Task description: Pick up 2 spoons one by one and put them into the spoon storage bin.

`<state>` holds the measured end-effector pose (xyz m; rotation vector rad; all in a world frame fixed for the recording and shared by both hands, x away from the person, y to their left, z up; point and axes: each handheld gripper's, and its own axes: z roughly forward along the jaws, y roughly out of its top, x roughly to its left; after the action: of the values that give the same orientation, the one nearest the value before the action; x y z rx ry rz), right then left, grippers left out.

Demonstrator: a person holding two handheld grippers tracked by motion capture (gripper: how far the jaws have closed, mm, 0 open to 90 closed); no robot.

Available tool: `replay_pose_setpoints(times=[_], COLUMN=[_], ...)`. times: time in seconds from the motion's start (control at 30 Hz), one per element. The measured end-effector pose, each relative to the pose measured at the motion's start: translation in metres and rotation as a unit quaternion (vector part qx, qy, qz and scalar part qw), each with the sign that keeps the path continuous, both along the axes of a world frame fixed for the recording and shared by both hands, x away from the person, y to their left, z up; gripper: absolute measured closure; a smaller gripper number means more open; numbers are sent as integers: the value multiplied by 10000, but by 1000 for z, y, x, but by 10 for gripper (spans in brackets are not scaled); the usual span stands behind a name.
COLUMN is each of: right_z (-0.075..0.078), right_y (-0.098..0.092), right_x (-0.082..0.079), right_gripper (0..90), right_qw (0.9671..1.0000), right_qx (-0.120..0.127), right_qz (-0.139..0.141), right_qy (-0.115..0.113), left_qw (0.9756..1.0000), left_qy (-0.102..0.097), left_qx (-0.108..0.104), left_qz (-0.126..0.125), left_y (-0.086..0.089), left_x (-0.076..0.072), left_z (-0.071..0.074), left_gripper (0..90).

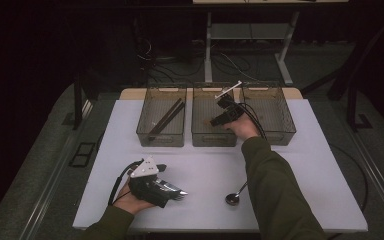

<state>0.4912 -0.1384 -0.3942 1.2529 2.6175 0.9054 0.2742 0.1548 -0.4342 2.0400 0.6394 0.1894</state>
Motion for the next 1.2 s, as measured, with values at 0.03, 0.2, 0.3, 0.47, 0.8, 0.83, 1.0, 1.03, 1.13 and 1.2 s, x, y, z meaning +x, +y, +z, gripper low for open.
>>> replay_pose_setpoints(times=[0.03,0.2,0.3,0.47,0.8,0.83,1.0,1.03,1.13,1.2], right_z=[0,1,2,11,35,37,43,43,42,38], right_y=[-1,-3,-3,-4,-20,-22,-36,-39,-49,-57], right_x=[0,0,-1,-5,-37,-42,-61,-64,-75,-82], right_gripper=[638,610,571,540,509,509,547,562,621,661], right_qw=[10000,9999,9997,9990,9944,9942,9925,9919,9920,9920], right_qx=[33,159,240,380,828,829,869,856,827,759], right_qz=[-8,-1,1,61,306,348,409,456,448,496], right_qy=[-23,-24,-39,-210,-575,-586,-755,-816,-840,-876], left_qw=[10000,10000,10000,10000,10000,10000,10000,10000,10000,10000], left_qy=[0,-1,0,-10,-8,-21,-11,-10,-13,-10], left_qx=[5,2,8,16,29,19,2,7,7,10], left_qz=[-5,-10,-11,-18,4,19,31,33,44,56], left_y=[0,0,0,0,0,-1,-1,-1,-1,-1], left_x=[0,0,0,0,0,0,0,0,0,0], left_z=[0,0,0,0,0,0,0,-1,-1,-1], left_gripper=[0,0,0,0,0,0,0,0,0,0])
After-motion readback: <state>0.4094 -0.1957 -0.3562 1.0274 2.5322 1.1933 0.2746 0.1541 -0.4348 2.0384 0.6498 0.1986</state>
